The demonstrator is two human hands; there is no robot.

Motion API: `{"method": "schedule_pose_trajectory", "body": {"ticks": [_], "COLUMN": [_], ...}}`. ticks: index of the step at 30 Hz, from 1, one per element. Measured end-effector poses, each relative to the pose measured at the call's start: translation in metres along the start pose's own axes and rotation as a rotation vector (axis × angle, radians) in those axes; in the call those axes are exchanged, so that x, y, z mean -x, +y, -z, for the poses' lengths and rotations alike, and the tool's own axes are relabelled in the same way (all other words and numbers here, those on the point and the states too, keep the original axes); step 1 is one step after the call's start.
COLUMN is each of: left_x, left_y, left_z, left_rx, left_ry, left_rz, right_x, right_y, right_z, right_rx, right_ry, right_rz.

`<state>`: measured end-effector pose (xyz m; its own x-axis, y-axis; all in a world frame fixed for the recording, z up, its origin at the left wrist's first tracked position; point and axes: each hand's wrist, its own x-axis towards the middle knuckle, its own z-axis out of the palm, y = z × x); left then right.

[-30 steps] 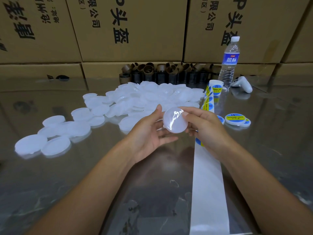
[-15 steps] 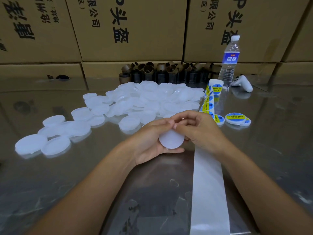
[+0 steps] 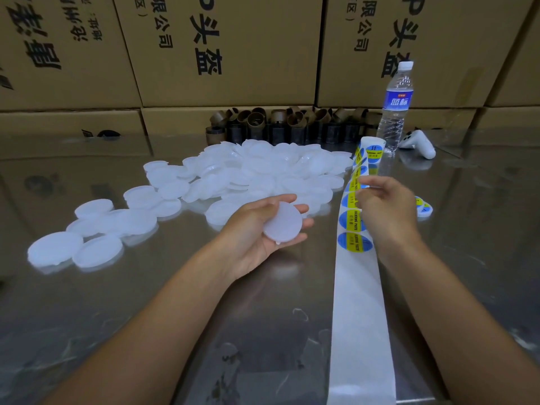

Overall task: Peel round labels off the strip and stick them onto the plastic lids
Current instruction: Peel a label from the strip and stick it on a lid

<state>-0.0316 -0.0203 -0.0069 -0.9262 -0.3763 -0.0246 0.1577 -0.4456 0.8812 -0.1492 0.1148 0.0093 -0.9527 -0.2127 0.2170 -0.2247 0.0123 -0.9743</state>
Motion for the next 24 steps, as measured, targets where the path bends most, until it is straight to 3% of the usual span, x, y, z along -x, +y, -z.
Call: {"method": "schedule_pose_trajectory", "body": {"ticks": [6, 13, 20, 24], "left_x": [0.001, 0.002, 0.002, 0.001], "left_y": [0.001, 0.002, 0.002, 0.003], "left_z": [0.000, 0.000, -0.001, -0.001], "left_rx": [0.044, 0.024, 0.036, 0.067], "left_ry": [0.031, 0.038, 0.046, 0.088], "left_rz": [-0.008, -0.026, -0.032, -0.036], "right_x": [-0.013, -0.010, -0.003, 0.006], "right_y": [0.004, 0.002, 0.002, 0.001], "right_z": [0.011, 0.011, 0.007, 0.002], "right_rx": [-0.019, 0.095, -0.043, 0.067], "right_ry": [0.159, 0.084, -0.195, -0.368], "right_rz": [-0.220, -0.364, -0.447, -0.409]}}
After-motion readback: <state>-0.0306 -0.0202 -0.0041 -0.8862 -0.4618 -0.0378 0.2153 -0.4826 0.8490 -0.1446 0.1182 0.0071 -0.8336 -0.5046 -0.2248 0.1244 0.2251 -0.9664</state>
